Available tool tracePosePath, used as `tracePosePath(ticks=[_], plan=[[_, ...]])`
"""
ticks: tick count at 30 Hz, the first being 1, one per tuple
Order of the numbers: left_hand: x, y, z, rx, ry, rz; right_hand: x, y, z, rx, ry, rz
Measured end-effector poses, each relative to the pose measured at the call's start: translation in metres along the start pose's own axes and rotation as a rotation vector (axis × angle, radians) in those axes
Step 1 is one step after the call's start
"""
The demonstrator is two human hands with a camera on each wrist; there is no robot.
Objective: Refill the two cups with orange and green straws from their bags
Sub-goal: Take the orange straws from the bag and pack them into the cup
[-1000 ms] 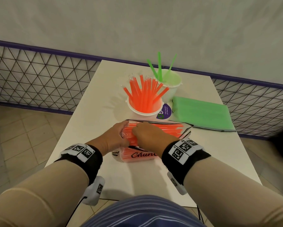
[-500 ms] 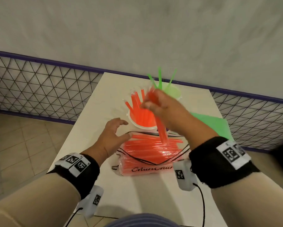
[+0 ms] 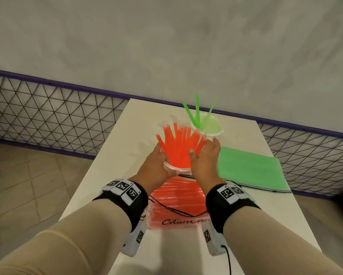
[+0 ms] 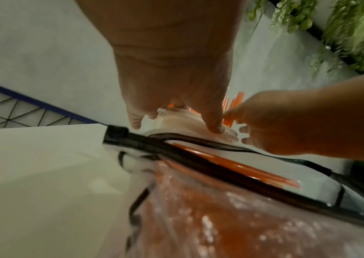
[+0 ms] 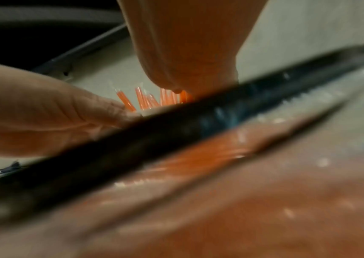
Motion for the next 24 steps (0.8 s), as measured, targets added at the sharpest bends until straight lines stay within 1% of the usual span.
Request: tracePosePath(ticks=[2,3,4,6,8,10,13,15,17,20,22,24], plan=[[0.004,-0.003,-0.001,0.0,-0.011,-0.045,-0.006,-0.001,0.002,-0.004,-0.189,-0.082],[0.005,-0.004,-0.001,0.01,-0.008,-0.058,-0.008,-0.004,0.0,0.043,-0.276,-0.145],[0.006,-0.004,-0.001,0.018,-0.014,-0.062,-0.009,-0.007,-0.004,0.113,-0.318,-0.201],[0.005,-0.004,-0.003,0.044,-0.044,-0.035,-0.006,-0.013,-0.012,0.25,-0.264,-0.255],[0.007,-0.007,-0.004,0.055,-0.07,0.015,0.005,-0.018,-0.017,0.319,-0.168,-0.229],[0.011,-0.01,-0.008,0.089,-0.105,0.049,0.023,-0.022,-0.022,0.358,-0.11,-0.157],[0.014,-0.014,-0.011,0.102,-0.132,0.041,0.046,-0.026,-0.033,0.429,-0.058,-0.072],[0.017,-0.015,-0.012,0.08,-0.12,0.017,0.056,-0.025,-0.039,0.468,-0.087,-0.037],[0.019,-0.016,-0.015,0.075,-0.131,-0.031,0.064,-0.024,-0.039,0.463,-0.146,-0.039],[0.024,-0.019,-0.017,0.093,-0.206,-0.083,0.065,-0.03,-0.04,0.342,-0.132,-0.077],[0.022,-0.018,-0.016,0.108,-0.174,-0.055,0.061,-0.036,-0.04,0.256,-0.116,-0.129],[0.018,-0.011,-0.013,0.108,-0.136,-0.027,0.06,-0.043,-0.036,0.198,-0.148,-0.169]])
Point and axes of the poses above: each hand's wrist, its own y-axis away from the middle knuckle, its own z-axis out of the back of the hand, x = y × z, the point moved 5 cm from there along -y, towards the middle knuckle, and after that the axes turned 7 degrees about x, right-handed, at the moved point
